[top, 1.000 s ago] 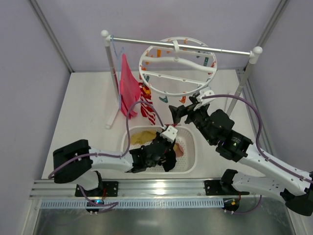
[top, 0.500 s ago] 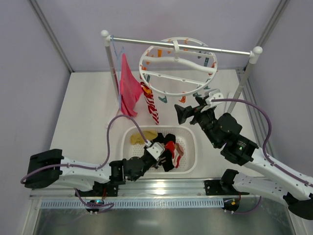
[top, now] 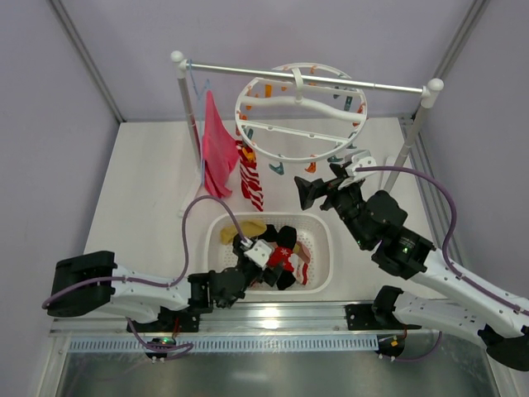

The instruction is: Remove the socks clipped to the hanger

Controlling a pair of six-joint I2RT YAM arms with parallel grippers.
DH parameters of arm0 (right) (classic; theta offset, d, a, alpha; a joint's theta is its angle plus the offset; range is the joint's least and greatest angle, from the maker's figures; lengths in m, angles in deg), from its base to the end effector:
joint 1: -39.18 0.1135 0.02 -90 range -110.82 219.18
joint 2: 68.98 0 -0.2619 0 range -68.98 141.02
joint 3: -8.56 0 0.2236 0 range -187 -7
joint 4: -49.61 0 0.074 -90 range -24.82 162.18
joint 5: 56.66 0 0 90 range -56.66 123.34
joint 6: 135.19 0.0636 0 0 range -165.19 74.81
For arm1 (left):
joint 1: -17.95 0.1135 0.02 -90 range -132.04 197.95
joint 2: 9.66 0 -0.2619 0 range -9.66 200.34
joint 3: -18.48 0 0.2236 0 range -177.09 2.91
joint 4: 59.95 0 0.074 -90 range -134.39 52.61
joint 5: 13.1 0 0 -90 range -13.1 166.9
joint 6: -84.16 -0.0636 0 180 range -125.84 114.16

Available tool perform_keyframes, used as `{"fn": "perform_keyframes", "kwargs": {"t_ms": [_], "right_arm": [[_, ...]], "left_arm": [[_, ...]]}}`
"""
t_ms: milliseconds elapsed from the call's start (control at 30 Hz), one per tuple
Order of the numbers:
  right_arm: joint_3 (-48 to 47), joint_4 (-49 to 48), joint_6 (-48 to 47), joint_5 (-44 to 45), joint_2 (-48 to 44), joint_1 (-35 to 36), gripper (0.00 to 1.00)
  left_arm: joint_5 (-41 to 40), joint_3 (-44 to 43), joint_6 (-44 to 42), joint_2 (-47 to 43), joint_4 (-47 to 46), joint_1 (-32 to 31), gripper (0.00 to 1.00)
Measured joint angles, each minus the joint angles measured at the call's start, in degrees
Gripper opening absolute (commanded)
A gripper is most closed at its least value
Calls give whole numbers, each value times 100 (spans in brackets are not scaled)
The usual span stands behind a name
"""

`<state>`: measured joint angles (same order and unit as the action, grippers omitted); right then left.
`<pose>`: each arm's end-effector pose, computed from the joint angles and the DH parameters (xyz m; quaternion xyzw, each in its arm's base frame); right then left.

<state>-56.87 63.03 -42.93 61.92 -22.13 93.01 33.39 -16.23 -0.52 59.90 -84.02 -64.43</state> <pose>0.1321 0.1291 0.3875 -0.1203 0.6679 0.1894 0.7097 0.0739 -0.2222 0.2087 0.2609 0.7069 -0.2043 0.6248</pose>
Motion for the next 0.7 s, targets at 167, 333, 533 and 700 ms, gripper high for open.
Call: {"fn": "perform_keyframes", "kwargs": {"t_ms": [167,333,533,700], "right_arm": [[50,0,-2,4,-66,0,99],[98,0,-15,28,-170,0,99],[168,-15,-20,70,-280,0,99],[190,-42,-22,85,-313,0,99]], "left_arm": [[-501,-2,-260,-455,11,0,99],[-761,-2,-629,-1296,-20,109,99],[-466,-44,-535,-2072,332,986,100],[289,-254,4,-2000,730,2157,100]]}}
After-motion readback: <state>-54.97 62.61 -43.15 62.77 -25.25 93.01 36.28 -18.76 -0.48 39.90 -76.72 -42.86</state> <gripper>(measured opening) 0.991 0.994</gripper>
